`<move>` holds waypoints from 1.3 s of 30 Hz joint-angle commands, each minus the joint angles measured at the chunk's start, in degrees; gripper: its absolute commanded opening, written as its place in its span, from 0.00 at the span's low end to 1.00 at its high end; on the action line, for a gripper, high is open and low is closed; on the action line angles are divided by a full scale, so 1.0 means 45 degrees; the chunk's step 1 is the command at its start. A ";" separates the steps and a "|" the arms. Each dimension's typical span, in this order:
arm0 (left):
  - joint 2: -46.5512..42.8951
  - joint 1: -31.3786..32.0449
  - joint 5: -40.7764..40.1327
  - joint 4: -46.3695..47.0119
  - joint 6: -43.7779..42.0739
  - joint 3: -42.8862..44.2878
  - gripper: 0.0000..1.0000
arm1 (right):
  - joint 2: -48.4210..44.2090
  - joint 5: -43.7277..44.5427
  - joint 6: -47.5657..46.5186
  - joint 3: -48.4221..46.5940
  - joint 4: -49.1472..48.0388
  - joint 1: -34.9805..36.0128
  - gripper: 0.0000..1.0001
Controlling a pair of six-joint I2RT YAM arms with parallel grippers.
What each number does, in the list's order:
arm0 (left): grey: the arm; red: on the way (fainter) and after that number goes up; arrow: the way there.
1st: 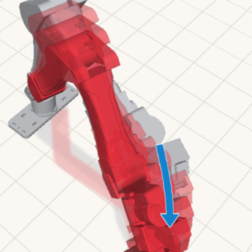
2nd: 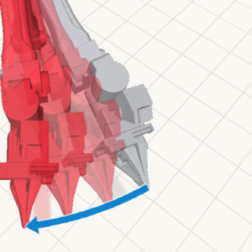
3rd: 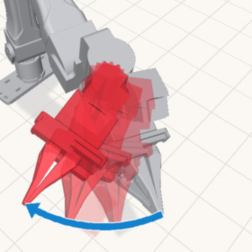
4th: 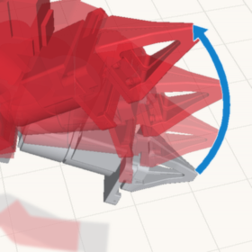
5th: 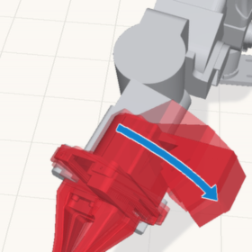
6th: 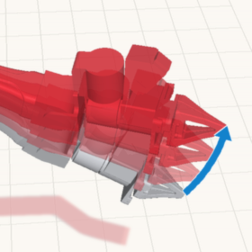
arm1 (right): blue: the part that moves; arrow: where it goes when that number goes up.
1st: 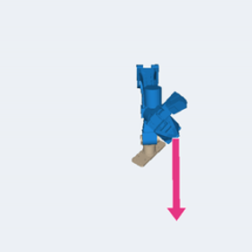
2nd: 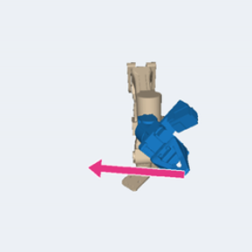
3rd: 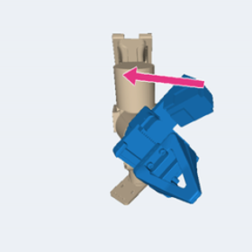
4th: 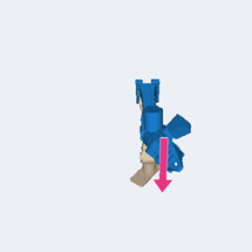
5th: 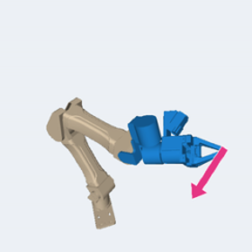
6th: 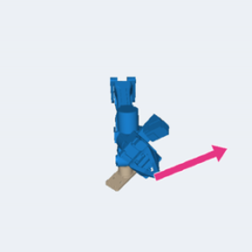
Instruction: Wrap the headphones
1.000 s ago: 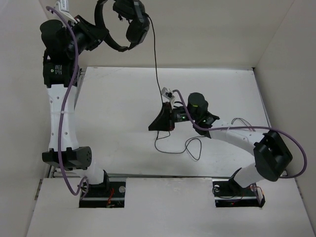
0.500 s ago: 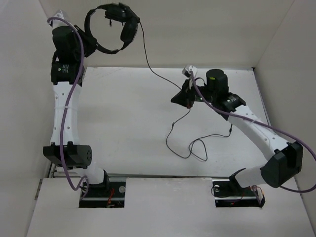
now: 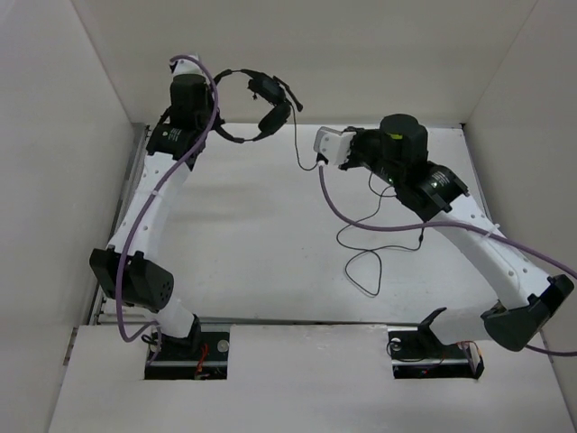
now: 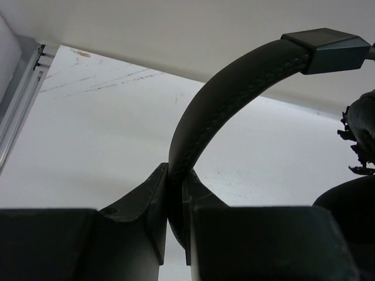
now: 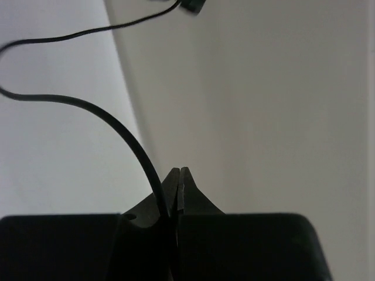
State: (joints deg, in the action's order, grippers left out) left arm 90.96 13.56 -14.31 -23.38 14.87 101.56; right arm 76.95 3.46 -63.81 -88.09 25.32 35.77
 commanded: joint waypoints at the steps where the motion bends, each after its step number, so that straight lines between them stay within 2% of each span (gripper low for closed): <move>1: -0.0467 0.0626 -0.0317 0.1112 -0.0784 -0.0360 0.00 | -0.0147 0.1906 -0.4643 -0.0774 -0.2614 0.0711 0.00; 7: -0.0584 0.2247 0.0344 0.1016 -0.1527 -0.1375 0.00 | 0.0438 0.1496 -0.5663 -0.1438 -0.4861 0.1299 0.00; 12: -0.0954 0.3712 0.1029 0.0820 -0.1820 -0.2099 0.00 | 0.0869 0.1282 -0.5236 -0.1421 -0.5841 0.0521 0.00; 16: -0.1384 0.4787 0.1518 0.0995 -0.2348 -0.2489 0.00 | 0.0830 0.0891 -0.3617 -0.0815 -0.5686 -0.0378 0.00; 25: -0.2029 0.5647 0.2631 0.0683 -0.2953 -0.2647 0.00 | 0.0849 -0.0241 -0.0959 0.0162 -0.5158 -0.2566 0.00; 26: -0.2068 0.5977 0.2729 0.0664 -0.3089 -0.2395 0.00 | 0.0966 -0.0649 -0.0144 0.0162 -0.5004 -0.2916 0.00; 39: -0.1736 0.6956 0.3277 0.0585 -0.3266 -0.0909 0.00 | 0.1787 -0.2819 0.4724 -0.1088 -0.2757 -0.3388 0.00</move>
State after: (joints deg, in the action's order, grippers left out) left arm 84.18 44.45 -1.13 -23.83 -0.08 93.86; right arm 85.25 -4.64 -50.85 -89.93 11.09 21.30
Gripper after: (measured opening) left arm 0.087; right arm 0.010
